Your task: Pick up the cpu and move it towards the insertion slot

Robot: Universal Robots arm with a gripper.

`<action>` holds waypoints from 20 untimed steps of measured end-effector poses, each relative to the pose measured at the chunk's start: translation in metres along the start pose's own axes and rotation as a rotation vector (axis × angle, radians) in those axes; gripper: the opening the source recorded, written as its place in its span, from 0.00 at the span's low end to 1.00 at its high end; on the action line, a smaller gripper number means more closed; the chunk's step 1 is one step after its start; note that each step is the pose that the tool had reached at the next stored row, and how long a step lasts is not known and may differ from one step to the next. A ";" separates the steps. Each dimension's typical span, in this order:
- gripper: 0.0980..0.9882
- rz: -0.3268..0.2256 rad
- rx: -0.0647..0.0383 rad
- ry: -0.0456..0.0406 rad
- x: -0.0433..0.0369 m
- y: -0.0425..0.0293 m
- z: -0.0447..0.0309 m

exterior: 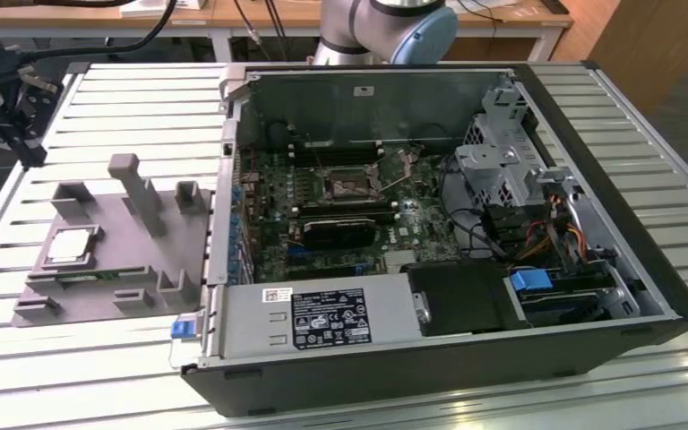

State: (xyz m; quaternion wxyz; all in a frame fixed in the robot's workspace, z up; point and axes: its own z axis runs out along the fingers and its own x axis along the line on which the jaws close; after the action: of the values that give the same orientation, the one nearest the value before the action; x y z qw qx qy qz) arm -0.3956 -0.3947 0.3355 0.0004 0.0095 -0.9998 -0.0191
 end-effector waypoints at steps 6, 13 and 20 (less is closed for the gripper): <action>0.00 0.000 0.000 0.0000 0.0012 -0.0002 0.0062; 0.00 0.000 0.000 0.0000 0.0027 -0.0006 0.0158; 0.00 0.000 0.000 0.0000 0.0046 -0.0009 0.0250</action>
State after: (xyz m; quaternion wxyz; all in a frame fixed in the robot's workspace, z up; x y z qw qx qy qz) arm -0.4002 -0.3947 0.3105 0.0004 0.0096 -0.9998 -0.0191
